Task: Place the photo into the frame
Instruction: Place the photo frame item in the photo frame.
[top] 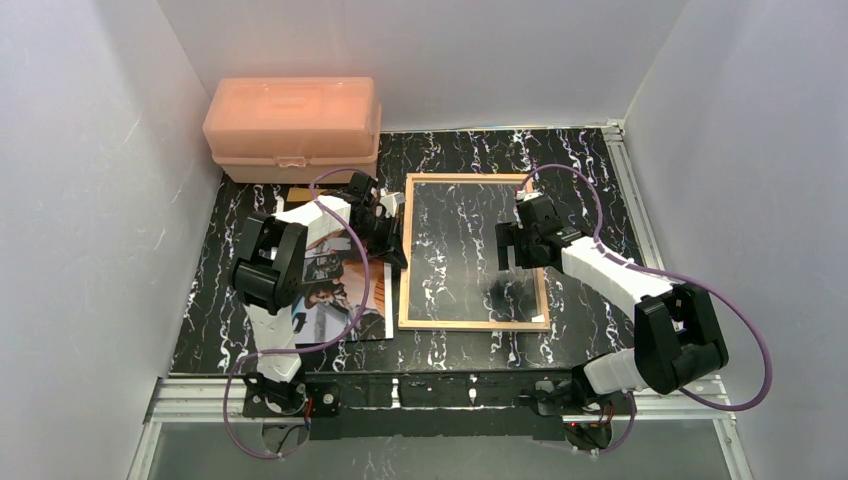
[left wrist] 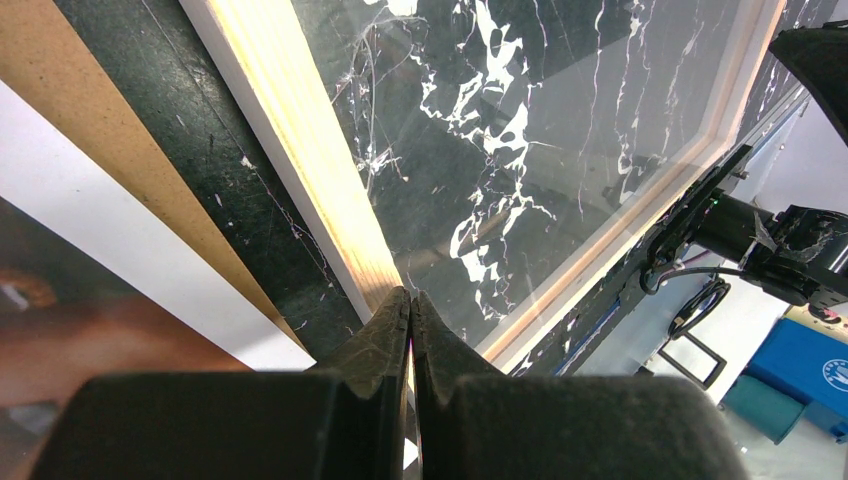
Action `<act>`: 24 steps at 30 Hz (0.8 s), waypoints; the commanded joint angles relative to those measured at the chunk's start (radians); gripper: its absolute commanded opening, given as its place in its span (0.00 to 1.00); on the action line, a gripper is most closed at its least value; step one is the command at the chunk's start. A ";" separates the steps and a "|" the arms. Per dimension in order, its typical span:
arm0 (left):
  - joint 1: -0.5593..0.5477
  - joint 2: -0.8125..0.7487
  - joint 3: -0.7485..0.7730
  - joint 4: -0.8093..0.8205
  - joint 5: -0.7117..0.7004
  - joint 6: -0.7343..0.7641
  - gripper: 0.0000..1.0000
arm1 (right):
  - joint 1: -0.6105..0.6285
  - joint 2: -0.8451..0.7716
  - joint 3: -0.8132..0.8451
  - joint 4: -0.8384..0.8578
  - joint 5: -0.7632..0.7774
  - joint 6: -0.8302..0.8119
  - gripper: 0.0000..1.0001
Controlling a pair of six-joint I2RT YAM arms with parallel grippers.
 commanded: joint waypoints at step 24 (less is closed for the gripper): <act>0.003 -0.071 0.059 -0.098 0.030 0.029 0.00 | 0.004 -0.078 -0.061 0.023 0.028 0.124 0.72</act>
